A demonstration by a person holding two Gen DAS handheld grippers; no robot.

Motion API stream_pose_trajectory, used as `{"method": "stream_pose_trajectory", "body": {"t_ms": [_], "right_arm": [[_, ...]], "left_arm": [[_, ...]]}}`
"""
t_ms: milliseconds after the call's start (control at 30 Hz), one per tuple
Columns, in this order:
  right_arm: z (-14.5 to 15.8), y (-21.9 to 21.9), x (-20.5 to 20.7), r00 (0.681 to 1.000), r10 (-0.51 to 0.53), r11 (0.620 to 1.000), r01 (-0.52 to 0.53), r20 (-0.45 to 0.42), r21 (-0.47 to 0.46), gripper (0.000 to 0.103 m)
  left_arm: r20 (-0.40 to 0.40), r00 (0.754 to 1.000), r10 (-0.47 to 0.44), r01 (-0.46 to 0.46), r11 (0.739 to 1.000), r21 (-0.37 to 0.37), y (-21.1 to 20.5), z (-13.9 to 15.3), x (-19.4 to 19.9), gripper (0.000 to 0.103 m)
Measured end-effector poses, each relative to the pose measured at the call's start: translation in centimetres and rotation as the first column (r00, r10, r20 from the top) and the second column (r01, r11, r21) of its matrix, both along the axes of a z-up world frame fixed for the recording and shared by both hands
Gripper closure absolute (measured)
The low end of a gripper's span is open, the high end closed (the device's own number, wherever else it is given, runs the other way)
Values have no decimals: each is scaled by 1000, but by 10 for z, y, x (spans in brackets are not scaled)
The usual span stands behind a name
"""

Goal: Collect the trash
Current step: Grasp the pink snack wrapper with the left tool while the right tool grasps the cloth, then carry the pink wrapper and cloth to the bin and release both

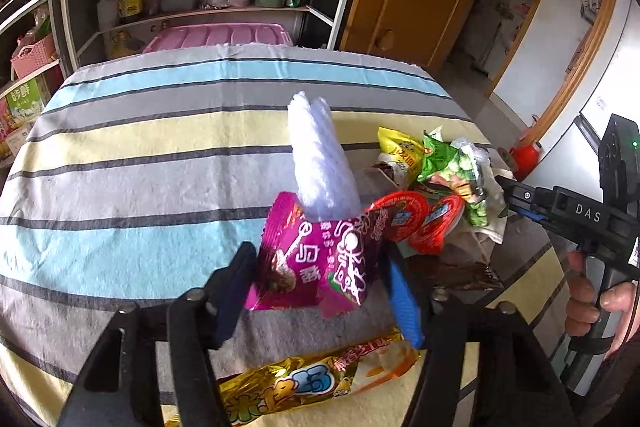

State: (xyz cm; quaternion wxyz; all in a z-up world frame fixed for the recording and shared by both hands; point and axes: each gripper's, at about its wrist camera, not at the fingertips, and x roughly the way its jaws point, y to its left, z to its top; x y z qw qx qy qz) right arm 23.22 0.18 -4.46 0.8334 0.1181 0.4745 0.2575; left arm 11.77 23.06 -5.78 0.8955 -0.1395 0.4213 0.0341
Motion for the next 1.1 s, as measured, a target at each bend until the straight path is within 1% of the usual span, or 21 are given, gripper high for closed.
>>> {"method": "stream_pose_trajectory", "body": {"t_ms": [33, 67, 100, 233, 500, 600, 767, 867, 1100], "right_arm": [[1, 0, -1, 1000, -2, 1000, 2, 7, 0, 67], [2, 0, -1, 1000, -1, 1000, 1, 13, 0, 67], [3, 0, -2, 1000, 0, 1000, 0, 18, 0, 68], [8, -2, -5, 999, 9, 1000, -9, 31, 12, 71], [16, -13, -10, 998, 2, 999, -4, 63, 33, 72], [24, -18, -15, 995, 0, 1000, -2, 96, 18, 73], [32, -29, -23, 993, -2, 1000, -1, 114, 27, 73], [39, -35, -29, 991, 1, 1000, -4, 136, 24, 73], [51, -62, -41, 986, -33, 998, 25, 161, 53, 73]], "left_arm": [[1, 1000, -2, 2, 1000, -7, 0, 0, 0, 45], [3, 1000, -3, 3, 1000, -12, 0, 0, 0, 50], [4, 1000, -2, 2, 1000, -17, 0, 0, 0, 52], [23, 1000, 10, -10, 1000, -26, 2, 4, -4, 56], [57, 998, 1, 1, 999, -33, -1, 17, -15, 57], [66, 998, -6, 7, 1000, -11, -8, 22, -18, 57], [95, 995, -23, 24, 1000, -7, -21, 35, -23, 57], [113, 993, -45, 47, 999, -18, -30, 42, -24, 57], [141, 985, -102, 102, 995, 7, -58, 59, -20, 57]]}}
